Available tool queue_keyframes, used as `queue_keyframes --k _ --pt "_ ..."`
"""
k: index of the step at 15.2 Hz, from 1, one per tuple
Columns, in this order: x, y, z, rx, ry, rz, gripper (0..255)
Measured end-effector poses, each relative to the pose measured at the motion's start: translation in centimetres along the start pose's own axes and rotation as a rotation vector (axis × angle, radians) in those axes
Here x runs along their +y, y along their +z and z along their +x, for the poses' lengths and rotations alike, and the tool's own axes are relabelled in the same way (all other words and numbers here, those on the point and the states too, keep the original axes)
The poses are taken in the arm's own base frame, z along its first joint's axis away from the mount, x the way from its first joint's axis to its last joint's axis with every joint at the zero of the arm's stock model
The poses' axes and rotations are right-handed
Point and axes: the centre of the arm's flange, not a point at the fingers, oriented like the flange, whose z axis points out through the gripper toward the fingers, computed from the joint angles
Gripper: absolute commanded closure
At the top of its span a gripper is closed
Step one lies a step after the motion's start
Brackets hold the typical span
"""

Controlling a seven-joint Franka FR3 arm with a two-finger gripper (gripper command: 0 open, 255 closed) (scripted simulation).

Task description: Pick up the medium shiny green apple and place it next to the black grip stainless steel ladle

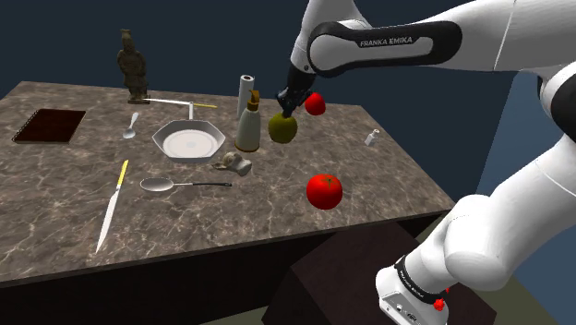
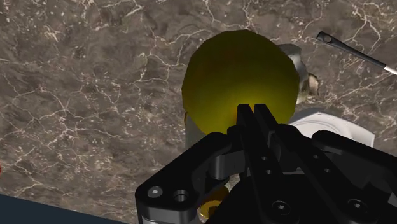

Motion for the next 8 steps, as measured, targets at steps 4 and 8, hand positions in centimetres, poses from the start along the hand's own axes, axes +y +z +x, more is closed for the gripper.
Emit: queue_keyframes --k 4,8 --pt "-4.8 -0.6 -2.2 0.0 0.0 0.0 255" --pt "-9.6 -1.1 -4.4 0.0 0.0 -0.001 255"
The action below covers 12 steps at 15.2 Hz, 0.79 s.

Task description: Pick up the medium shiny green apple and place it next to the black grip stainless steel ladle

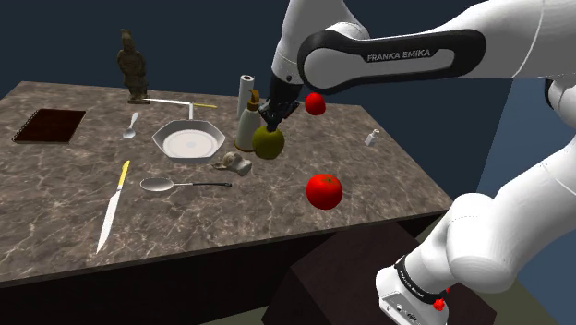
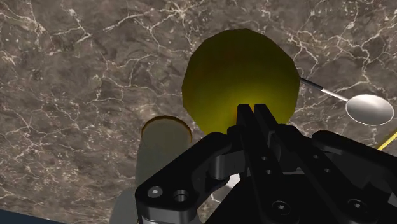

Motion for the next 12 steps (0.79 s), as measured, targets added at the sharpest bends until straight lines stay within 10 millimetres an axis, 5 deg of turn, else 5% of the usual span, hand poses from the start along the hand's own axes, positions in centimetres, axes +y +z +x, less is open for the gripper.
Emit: queue_keyframes --k 7,12 --pt "-7.9 -0.6 -3.7 0.0 0.0 0.0 255" --pt "-8.7 1.7 -4.3 0.0 0.001 0.0 255"
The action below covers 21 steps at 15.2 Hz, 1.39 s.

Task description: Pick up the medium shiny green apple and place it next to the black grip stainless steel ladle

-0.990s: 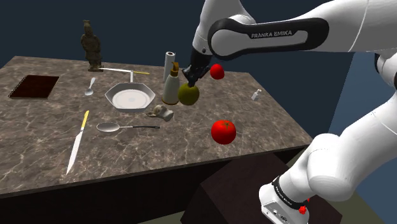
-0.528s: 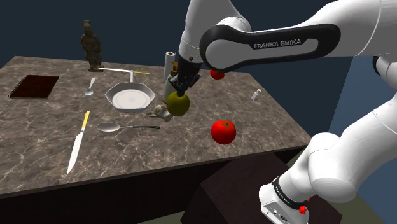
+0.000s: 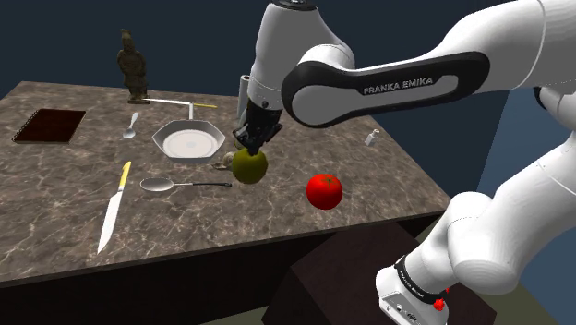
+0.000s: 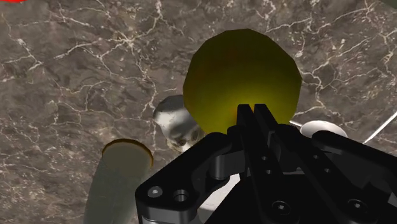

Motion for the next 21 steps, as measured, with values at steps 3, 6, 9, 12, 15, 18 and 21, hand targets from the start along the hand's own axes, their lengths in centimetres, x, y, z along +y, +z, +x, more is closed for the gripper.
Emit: queue_keyframes --k 3,6,9,12,15,18,21 --pt "-0.1 1.5 -0.3 0.0 0.0 0.0 255" --pt "-0.1 3.1 -0.6 0.0 0.0 0.0 255" --pt "-0.1 4.6 -0.9 0.0 0.0 0.0 255" --pt "-0.1 6.1 -1.0 0.0 0.0 0.0 255" --pt "-0.2 7.7 -1.3 0.0 0.0 0.0 255" --pt "-0.3 9.3 -1.6 0.0 0.0 0.0 255" --pt "-0.4 10.9 -1.8 0.0 0.0 0.0 255"
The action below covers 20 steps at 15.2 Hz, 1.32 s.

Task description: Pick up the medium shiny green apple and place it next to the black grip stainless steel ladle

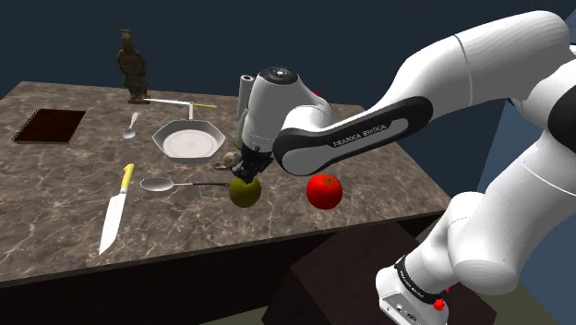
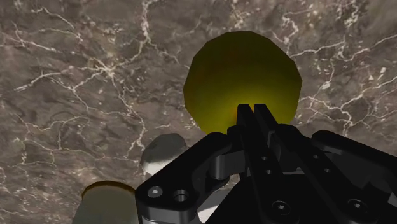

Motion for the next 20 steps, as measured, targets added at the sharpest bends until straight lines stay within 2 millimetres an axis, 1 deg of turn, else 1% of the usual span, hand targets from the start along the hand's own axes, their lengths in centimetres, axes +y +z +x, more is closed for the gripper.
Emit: queue_keyframes --k 6,12,13,19,20 --pt "0.0 2.9 -0.5 0.0 0.0 0.0 255" --pt "-0.1 3.1 -0.5 0.0 0.0 0.0 255" --pt "-0.1 3.1 -0.5 0.0 0.0 0.0 0" --pt "-0.1 3.1 -0.5 0.001 0.0 0.0 0" --pt "-0.1 2.6 -0.5 0.001 0.0 0.0 0"
